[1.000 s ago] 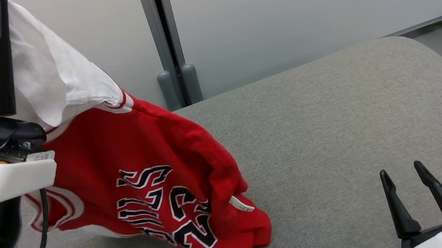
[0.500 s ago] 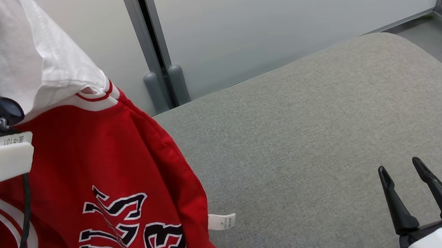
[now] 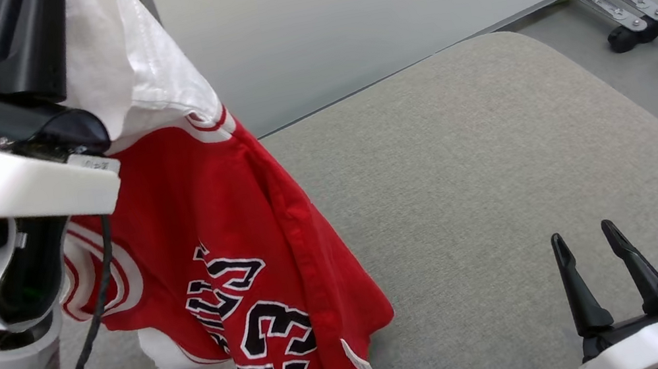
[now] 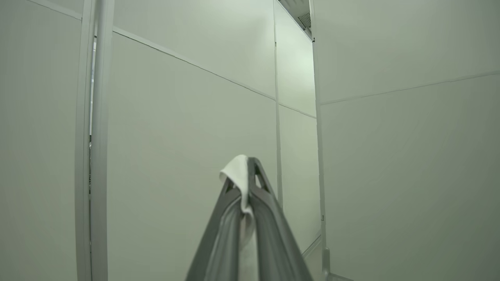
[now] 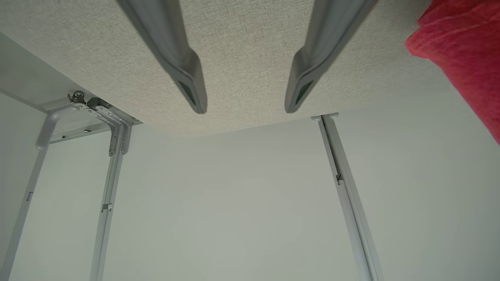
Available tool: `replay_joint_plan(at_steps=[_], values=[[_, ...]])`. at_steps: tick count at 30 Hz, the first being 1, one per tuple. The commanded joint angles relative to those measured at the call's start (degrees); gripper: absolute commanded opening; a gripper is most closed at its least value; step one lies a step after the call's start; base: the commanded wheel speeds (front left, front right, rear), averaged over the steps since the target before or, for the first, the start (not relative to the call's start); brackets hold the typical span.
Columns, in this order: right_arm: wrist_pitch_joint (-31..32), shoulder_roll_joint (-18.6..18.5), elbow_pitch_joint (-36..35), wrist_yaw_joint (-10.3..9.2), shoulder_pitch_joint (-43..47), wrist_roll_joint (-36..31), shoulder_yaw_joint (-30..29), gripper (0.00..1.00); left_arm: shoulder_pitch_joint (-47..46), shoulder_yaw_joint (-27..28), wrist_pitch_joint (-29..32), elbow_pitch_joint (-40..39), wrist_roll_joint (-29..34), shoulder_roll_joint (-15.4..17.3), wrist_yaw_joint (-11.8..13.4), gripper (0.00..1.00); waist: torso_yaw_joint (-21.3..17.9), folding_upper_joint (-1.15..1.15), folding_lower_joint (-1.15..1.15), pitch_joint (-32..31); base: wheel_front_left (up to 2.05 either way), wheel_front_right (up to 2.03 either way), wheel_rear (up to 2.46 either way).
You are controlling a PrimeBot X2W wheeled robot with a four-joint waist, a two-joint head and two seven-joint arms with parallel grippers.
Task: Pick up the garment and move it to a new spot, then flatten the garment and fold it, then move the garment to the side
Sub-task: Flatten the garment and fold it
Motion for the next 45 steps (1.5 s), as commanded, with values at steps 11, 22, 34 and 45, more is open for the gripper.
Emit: replay_joint_plan(at_steps=[11,22,34,45], values=[[-0.30,-0.23,0.09,0.03,-2.83,4.44,2.02,1.00,-5.31,-10.29,-6.66,19.20,1.94,-7.49,-3.23,0.00,-10.05,0.00,0.00,5.89,0.00,0.00,0.00],[-0.30,-0.27,-0.99,0.03,-4.00,6.42,0.58,1.00,-9.48,-27.68,-23.96,44.74,5.17,-10.72,-4.22,1.00,-11.78,0.00,0.00,11.04,0.00,0.00,0.00],[-0.30,-0.30,0.64,0.03,-1.24,1.22,0.58,1.00,1.39,-31.31,-25.37,47.80,3.86,-11.91,-1.79,1.00,-6.15,0.00,0.00,4.73,0.00,0.00,0.00],[-0.30,-0.32,0.01,0.03,0.29,-1.29,-0.23,1.00,12.35,-33.04,-24.27,43.16,2.62,-9.91,1.35,1.00,0.38,0.00,0.00,2.06,0.00,0.00,0.00]])
